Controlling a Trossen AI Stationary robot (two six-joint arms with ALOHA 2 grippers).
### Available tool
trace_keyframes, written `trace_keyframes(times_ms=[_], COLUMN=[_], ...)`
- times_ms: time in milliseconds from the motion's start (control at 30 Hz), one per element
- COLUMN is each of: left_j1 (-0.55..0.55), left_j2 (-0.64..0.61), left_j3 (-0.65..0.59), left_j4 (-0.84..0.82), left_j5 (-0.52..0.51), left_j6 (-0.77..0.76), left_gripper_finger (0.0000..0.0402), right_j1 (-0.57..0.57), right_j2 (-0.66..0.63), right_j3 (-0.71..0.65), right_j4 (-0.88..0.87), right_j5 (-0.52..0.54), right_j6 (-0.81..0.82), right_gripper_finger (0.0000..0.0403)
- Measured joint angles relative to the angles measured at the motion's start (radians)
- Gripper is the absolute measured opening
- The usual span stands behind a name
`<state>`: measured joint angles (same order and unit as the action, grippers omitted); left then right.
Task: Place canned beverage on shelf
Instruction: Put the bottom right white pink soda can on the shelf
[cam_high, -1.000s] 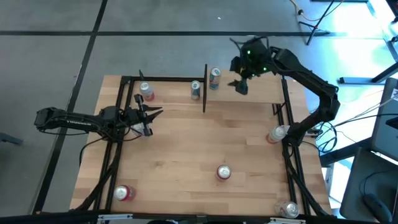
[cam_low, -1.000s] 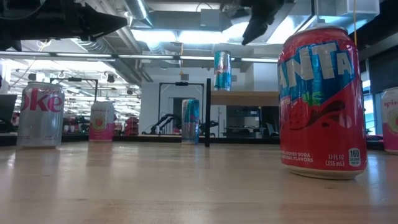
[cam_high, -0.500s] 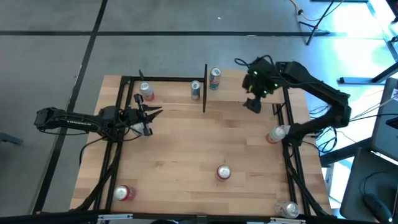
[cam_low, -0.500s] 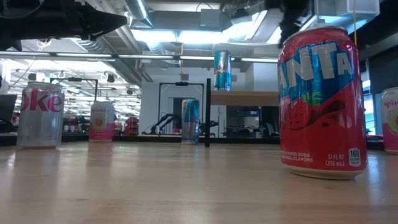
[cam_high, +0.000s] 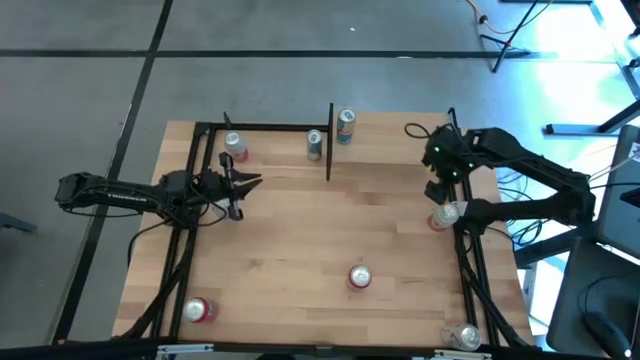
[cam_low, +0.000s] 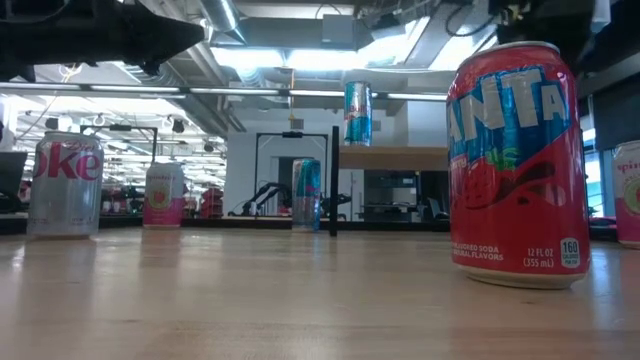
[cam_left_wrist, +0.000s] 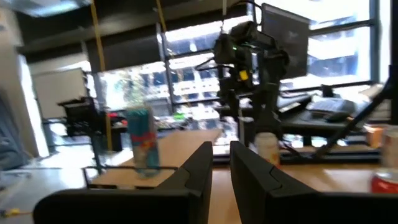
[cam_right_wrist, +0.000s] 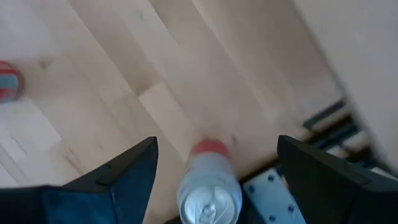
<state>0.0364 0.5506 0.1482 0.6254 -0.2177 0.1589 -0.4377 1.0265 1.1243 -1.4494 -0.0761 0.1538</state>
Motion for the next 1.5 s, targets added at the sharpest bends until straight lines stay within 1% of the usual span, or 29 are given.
trace_keyframes(times_ms=[100, 267, 333, 433, 733, 1100, 1267, 1500], left_j1=[-0.001, -0.001, -0.001, -0.001, -0.001, -0.001, -0.001, -0.001], left_j2=[0.000, 0.000, 0.000, 0.000, 0.000, 0.000, 0.000, 0.000], left_j3=[0.000, 0.000, 0.000, 0.000, 0.000, 0.000, 0.000, 0.000], left_j4=[-0.035, -0.041, -0.041, -0.042, -0.042, -0.041, -0.041, -0.041], left_j5=[0.024, 0.023, 0.023, 0.023, 0.025, 0.025, 0.025, 0.025], left_j6=[-0.005, -0.049, -0.053, -0.053, -0.052, -0.052, -0.052, -0.053], left_gripper_finger=[0.0048, 0.0048, 0.0048, 0.0048, 0.0048, 0.0048, 0.0048, 0.0048], right_j1=[0.000, 0.000, 0.000, 0.000, -0.001, -0.001, 0.000, 0.000], right_j2=[-0.038, -0.080, -0.092, -0.095, -0.095, -0.091, -0.046, 0.088], right_j3=[-0.053, -0.131, -0.163, -0.203, -0.298, -0.315, -0.315, -0.315], right_j4=[-0.001, -0.047, -0.050, -0.050, -0.044, -0.026, -0.024, -0.025], right_j5=[-0.009, -0.007, -0.024, -0.048, -0.048, -0.055, -0.056, -0.074], right_j6=[0.046, 0.112, 0.138, 0.163, 0.214, 0.216, 0.241, 0.253], right_gripper_finger=[0.0312, 0.0312, 0.0312, 0.0312, 0.0312, 0.0312, 0.0312, 0.0312])
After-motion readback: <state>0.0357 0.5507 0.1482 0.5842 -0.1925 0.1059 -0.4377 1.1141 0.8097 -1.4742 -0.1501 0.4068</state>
